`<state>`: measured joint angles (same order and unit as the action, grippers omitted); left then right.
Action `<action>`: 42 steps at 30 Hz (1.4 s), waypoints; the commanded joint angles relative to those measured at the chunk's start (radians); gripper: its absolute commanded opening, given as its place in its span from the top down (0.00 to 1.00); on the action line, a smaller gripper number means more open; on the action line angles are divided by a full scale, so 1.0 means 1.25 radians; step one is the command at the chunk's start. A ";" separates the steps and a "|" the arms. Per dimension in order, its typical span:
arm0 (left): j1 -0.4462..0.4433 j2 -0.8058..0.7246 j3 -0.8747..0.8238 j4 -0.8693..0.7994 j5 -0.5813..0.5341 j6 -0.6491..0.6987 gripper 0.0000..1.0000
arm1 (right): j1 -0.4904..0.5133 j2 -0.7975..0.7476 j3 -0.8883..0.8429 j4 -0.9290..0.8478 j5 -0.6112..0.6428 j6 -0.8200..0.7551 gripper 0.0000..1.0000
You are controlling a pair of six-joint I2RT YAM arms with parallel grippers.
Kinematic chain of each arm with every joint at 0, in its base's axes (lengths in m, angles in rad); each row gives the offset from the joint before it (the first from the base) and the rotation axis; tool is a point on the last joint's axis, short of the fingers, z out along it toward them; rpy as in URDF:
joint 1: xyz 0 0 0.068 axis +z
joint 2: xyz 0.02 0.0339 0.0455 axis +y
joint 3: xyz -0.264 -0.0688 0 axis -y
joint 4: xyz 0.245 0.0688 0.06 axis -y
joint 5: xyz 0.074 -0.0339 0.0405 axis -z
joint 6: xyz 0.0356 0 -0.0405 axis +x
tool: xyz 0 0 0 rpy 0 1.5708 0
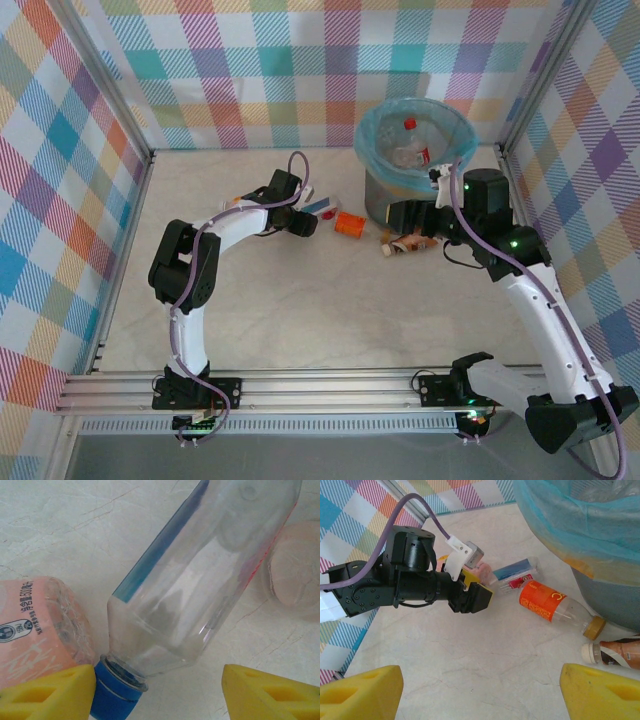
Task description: Put the plastic bottles in the bin
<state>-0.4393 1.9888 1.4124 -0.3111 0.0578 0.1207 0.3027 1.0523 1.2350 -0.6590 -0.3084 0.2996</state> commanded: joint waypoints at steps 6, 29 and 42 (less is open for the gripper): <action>0.021 0.013 -0.002 -0.002 -0.005 0.005 0.33 | 0.005 0.005 0.001 0.000 -0.008 -0.017 0.18; 0.021 0.036 0.032 -0.088 0.059 0.022 0.41 | 0.005 -0.009 -0.012 -0.003 -0.005 -0.011 0.18; 0.021 0.006 0.027 -0.103 0.060 0.023 0.72 | 0.005 -0.029 -0.007 -0.012 0.006 -0.015 0.18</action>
<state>-0.4263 2.0300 1.4254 -0.4038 0.1192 0.1497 0.3027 1.0367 1.2228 -0.6632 -0.3035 0.2989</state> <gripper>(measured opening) 0.292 0.823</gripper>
